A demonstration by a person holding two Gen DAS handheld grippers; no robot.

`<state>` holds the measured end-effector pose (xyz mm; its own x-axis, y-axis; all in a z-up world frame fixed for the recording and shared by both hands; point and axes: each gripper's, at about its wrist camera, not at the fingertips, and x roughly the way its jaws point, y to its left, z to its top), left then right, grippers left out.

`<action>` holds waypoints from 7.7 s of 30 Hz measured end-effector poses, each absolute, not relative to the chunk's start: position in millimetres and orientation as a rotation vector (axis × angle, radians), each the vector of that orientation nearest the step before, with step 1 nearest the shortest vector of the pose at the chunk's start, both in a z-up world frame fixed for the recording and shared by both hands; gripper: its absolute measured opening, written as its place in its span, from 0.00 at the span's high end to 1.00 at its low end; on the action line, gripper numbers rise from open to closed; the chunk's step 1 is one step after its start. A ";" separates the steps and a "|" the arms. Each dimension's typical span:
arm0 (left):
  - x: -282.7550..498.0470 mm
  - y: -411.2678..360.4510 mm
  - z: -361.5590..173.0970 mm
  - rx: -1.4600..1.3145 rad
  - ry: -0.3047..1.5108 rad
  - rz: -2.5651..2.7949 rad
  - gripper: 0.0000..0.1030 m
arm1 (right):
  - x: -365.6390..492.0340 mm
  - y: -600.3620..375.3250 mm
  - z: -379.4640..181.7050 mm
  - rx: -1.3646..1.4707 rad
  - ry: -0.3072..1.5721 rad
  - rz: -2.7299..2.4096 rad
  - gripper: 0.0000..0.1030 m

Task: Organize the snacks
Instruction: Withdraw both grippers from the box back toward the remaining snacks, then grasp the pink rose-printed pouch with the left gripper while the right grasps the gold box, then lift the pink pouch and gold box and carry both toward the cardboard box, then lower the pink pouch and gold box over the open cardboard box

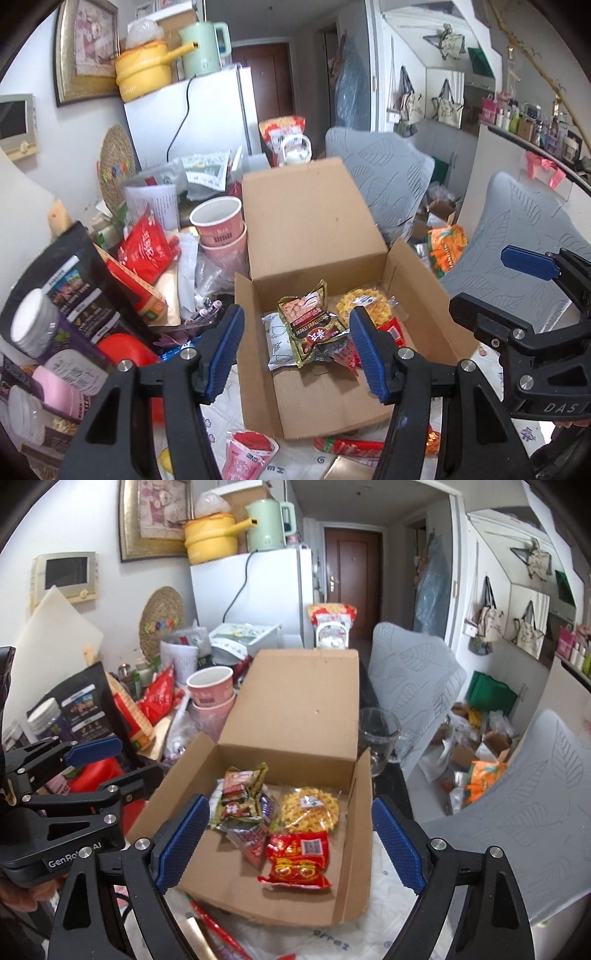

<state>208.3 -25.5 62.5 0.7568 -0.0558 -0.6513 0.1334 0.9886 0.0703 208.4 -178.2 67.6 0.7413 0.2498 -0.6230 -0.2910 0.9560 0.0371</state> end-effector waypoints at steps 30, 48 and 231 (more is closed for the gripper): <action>51.7 -8.7 102.5 0.144 0.531 -0.204 0.22 | 45.1 -176.3 106.7 -0.073 0.515 0.315 0.12; 24.6 12.9 53.5 0.164 0.598 -0.270 0.22 | 14.2 -157.7 41.3 -0.050 0.588 0.360 0.12; 67.9 -25.8 48.8 0.071 0.588 -0.430 0.71 | 54.4 -181.8 31.4 -0.015 0.577 0.432 0.57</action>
